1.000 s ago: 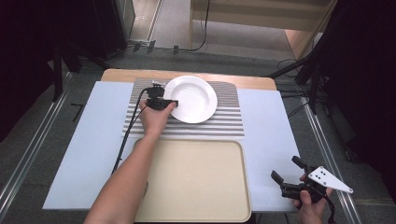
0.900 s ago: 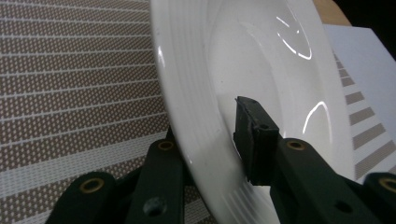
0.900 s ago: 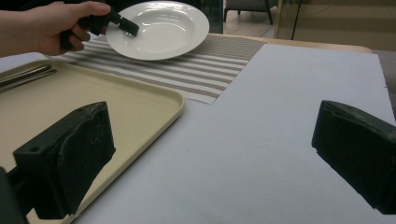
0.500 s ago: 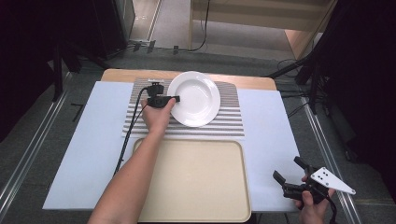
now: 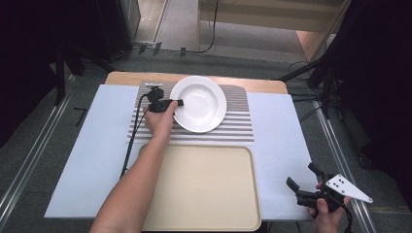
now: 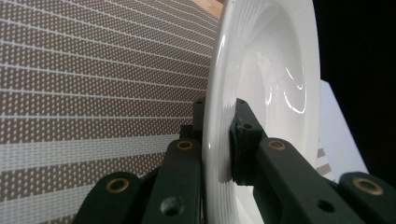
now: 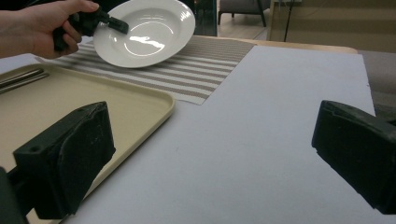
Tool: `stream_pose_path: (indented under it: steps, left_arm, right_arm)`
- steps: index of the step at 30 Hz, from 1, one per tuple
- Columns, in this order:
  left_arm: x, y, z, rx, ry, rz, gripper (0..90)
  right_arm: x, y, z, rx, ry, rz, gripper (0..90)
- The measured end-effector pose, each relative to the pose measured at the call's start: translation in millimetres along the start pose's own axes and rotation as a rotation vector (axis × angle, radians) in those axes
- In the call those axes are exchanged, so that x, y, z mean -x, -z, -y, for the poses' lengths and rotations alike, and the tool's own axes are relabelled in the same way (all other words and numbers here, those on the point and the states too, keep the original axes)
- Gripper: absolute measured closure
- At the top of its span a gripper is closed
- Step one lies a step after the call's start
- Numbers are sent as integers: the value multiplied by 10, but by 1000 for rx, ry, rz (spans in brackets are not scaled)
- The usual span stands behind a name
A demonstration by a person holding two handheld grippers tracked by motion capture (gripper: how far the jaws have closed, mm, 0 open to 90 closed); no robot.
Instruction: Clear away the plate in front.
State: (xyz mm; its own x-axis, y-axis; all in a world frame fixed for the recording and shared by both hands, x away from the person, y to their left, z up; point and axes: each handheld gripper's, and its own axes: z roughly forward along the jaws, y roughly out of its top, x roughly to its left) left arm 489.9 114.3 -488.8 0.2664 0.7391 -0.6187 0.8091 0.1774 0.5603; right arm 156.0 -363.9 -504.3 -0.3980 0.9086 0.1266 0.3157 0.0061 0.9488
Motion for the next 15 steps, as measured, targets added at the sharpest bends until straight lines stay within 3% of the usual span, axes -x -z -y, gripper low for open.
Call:
stream_pose_path:
  steps: [4, 8, 15]
  left_arm:
    - [-42, 61, -8, -3, 33, 40, 825]
    - [-27, 134, -19, 10, 13, 66, 825]
    - [-3, 218, -20, 5, 22, 114, 825]
  right_arm:
    - [-8, -6, -2, -1, -1, 0, 0]
    - [-9, -6, -1, -2, 2, 2, 0]
    - [-10, -9, -3, 0, 5, 3, 0]
